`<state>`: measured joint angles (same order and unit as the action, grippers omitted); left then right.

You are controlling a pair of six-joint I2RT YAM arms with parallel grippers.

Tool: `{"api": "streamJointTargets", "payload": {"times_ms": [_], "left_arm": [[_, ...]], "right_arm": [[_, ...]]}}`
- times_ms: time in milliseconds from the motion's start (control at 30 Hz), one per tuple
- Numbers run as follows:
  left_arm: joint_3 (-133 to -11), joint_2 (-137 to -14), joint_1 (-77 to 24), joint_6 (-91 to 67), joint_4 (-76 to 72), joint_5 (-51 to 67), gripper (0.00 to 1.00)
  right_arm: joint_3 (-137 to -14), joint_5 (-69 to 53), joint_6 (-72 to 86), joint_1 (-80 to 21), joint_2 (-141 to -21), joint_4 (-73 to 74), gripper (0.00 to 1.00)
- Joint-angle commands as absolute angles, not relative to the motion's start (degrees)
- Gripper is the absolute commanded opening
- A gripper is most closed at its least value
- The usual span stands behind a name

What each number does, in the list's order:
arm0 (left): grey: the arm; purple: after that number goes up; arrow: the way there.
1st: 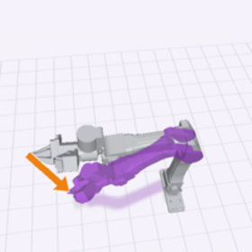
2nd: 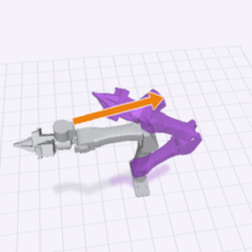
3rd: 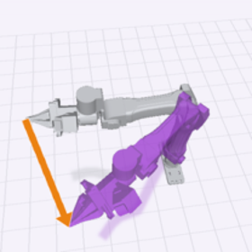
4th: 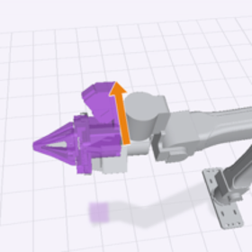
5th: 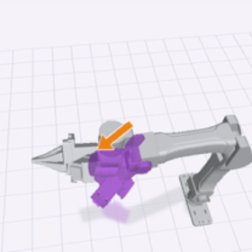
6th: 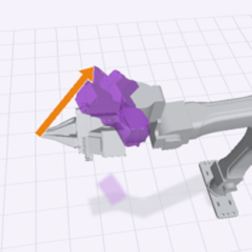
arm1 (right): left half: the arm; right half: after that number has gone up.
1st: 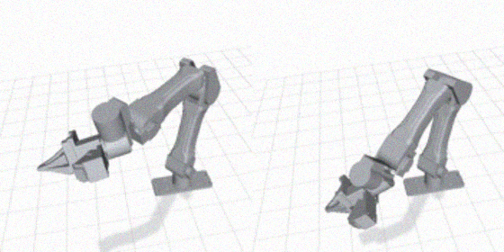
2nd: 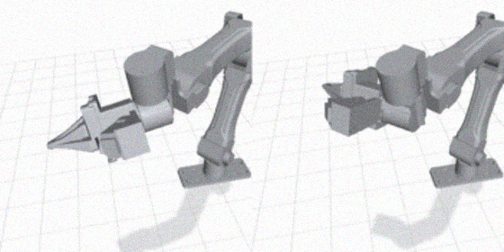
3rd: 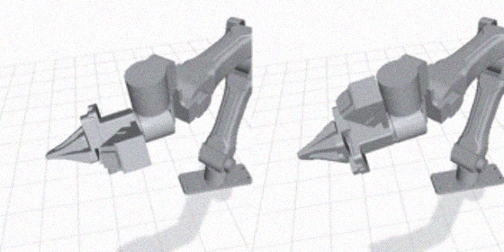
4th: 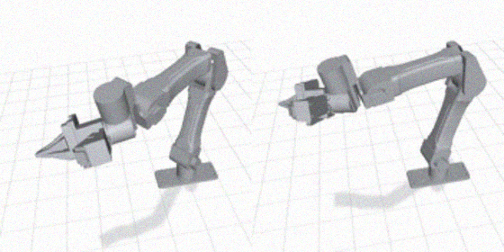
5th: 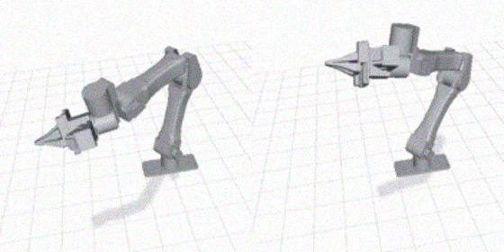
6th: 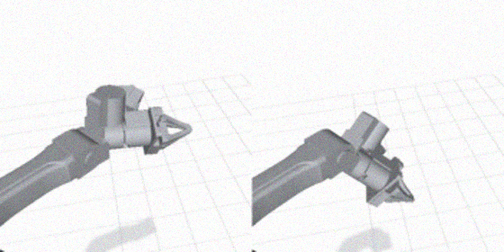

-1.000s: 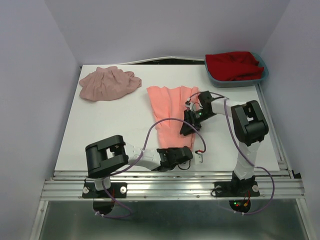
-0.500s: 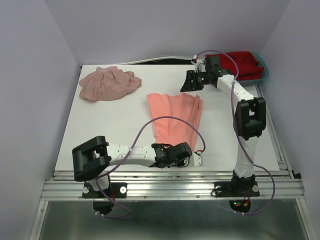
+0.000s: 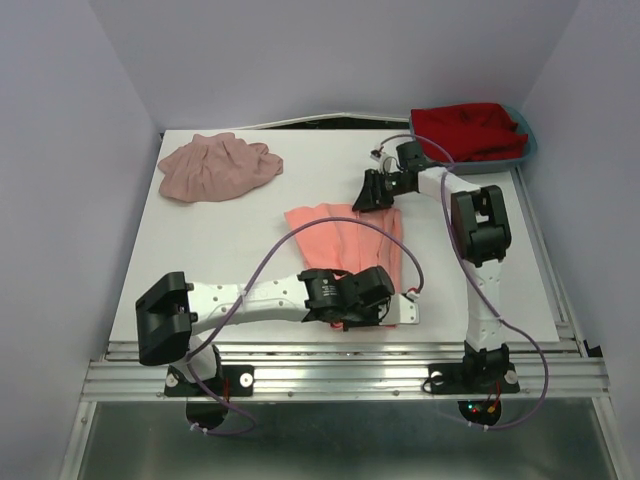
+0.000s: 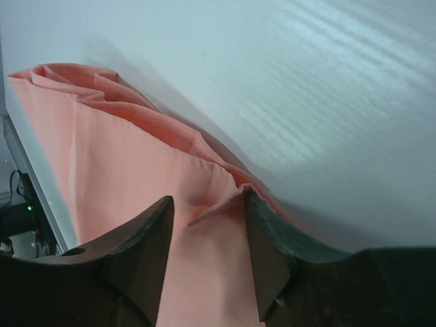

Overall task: Fold and stack the skirts
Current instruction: Fold the skirt

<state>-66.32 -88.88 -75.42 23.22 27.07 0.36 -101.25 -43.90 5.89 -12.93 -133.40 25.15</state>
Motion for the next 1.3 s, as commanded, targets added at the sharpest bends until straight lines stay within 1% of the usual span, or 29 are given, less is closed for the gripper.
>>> {"api": "streamJointTargets", "payload": {"times_ms": [0, 167, 267, 367, 533, 567, 700, 933, 1100, 1200, 1267], "left_arm": [[-74.25, -85.69, -75.76, 23.55, 32.69, 3.96, 0.00], [-80.67, -86.92, -75.15, 25.04, 36.12, 2.46, 0.00], [-82.61, -87.80, -73.13, 25.75, 36.82, 2.29, 0.00], [-84.20, -88.77, -69.80, 27.77, 36.83, 1.06, 0.00], [-84.46, -90.52, -63.47, 33.12, 33.14, 0.61, 0.00], [-84.03, -91.22, -61.80, 33.92, 31.92, -1.30, 0.00], [-81.92, -92.11, -58.37, 38.05, 27.09, -1.85, 0.00], [-73.93, -93.87, -54.32, 42.97, 15.13, -2.90, 0.00], [-69.79, -95.79, -54.14, 45.09, 6.87, -2.81, 0.00], [-68.47, -97.90, -53.88, 46.05, 2.65, -3.78, 0.00], [-67.77, -99.22, -53.61, 46.58, 1.06, -3.52, 0.00]], "right_arm": [[-94.06, -46.57, 0.71, -15.02, -130.88, 27.24, 0.48], [-83.61, -50.45, -4.99, -16.08, -126.14, 27.51, 0.38], [-80.69, -52.29, -8.15, -16.08, -123.76, 28.21, 0.34], [-78.32, -54.58, -11.23, -16.08, -122.44, 30.84, 0.32], [-76.12, -57.12, -15.11, -16.61, -120.41, 34.79, 0.31], [-75.77, -57.48, -16.07, -16.61, -120.24, 35.67, 0.31], [-75.15, -57.92, -18.19, -16.61, -120.23, 37.53, 0.30], [-76.63, -57.66, -18.37, -16.61, -121.90, 37.79, 0.29], [-78.22, -57.31, -17.85, -16.61, -122.96, 37.79, 0.29], [-79.10, -56.08, -16.88, -16.61, -122.96, 37.71, 0.32], [-80.06, -49.34, -11.38, -16.61, -122.61, 36.22, 0.39]]}}
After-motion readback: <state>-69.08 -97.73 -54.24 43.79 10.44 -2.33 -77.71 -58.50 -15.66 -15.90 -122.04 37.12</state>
